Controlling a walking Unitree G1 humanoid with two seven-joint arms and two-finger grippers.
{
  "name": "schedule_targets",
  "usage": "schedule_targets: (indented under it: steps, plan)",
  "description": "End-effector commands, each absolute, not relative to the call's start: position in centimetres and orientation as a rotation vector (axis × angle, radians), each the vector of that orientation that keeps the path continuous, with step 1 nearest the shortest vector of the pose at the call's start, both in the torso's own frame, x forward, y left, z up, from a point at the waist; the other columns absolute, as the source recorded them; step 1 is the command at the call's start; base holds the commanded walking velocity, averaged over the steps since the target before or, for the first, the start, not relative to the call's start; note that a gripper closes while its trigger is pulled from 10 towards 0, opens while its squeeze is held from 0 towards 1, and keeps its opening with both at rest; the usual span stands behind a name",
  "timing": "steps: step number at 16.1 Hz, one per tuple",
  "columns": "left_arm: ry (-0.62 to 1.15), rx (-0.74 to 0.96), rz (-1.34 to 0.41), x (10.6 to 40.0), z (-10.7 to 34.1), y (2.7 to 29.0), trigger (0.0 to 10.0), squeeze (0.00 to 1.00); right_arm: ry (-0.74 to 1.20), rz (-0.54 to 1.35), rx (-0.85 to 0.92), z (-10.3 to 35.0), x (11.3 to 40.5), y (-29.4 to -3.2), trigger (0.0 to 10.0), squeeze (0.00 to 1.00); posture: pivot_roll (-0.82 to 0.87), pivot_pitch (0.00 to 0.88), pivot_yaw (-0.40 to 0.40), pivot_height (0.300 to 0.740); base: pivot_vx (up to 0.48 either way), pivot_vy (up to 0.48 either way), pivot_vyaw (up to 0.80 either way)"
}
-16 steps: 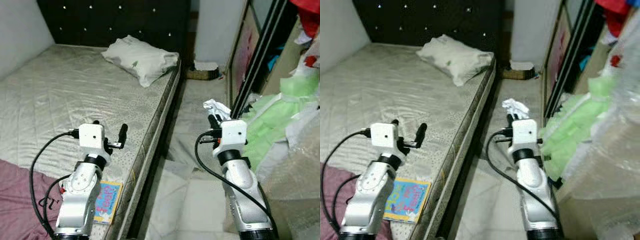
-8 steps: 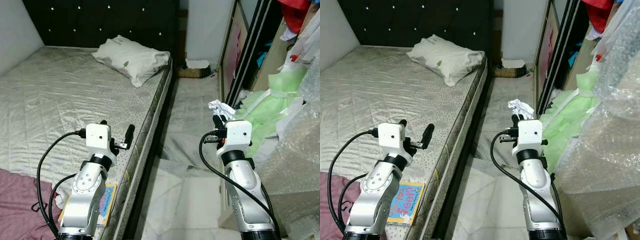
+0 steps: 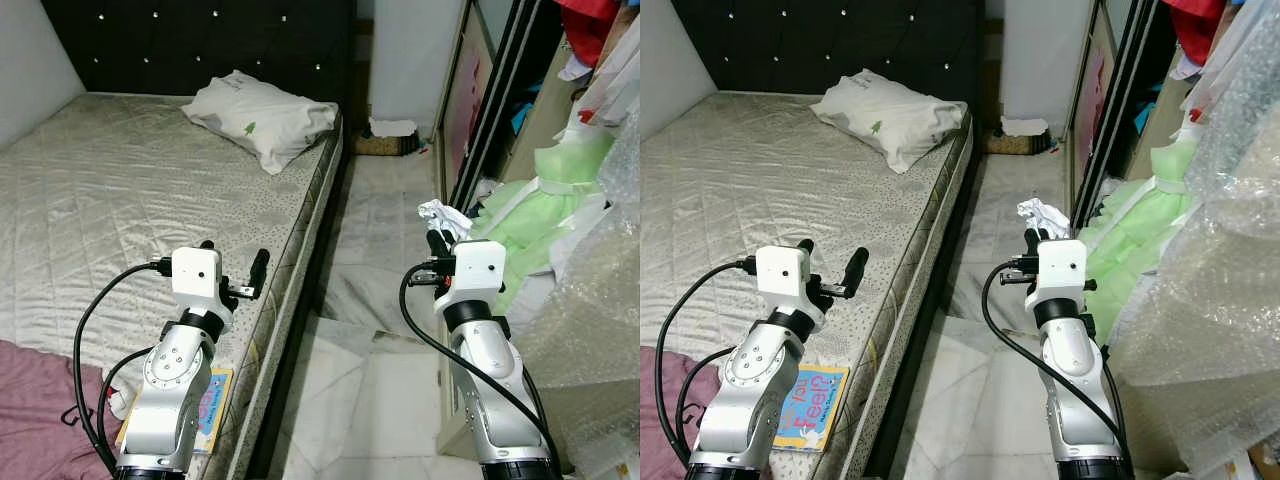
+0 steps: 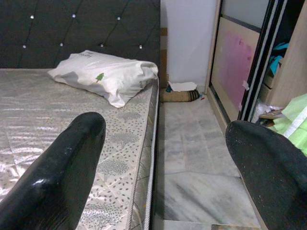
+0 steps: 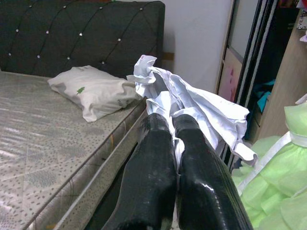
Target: Clean up the room
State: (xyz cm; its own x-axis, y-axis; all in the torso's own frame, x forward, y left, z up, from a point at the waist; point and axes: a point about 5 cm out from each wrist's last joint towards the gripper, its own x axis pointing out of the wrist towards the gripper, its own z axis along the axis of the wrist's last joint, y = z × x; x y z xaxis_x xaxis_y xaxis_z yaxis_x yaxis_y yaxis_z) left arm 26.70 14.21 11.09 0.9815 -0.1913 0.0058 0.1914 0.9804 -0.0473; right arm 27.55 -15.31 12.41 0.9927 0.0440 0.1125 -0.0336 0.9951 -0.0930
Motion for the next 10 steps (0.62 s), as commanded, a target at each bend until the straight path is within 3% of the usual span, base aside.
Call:
schedule_targets:
  steps: [1,6,10]
  plan:
    - [-0.005,-0.042,-0.186,26.84,11.36,14.58,10.0,0.0,-0.125,0.041,-0.08,12.68,27.69,-15.16,10.0,0.0,-0.01,0.0,0.047,0.74,0.0,0.0,0.0]
    - [-0.003,-0.04,-0.193,26.85,11.32,14.47,10.0,0.0,-0.125,0.04,-0.08,12.66,27.72,-15.17,10.0,0.0,-0.01,0.0,0.047,0.74,0.0,0.48,0.0]
    - [-0.011,-0.03,-0.194,26.9,11.44,14.44,10.0,0.0,-0.125,0.042,-0.081,12.65,27.78,-15.14,10.0,0.0,-0.01,0.0,0.047,0.74,0.0,0.0,0.0]
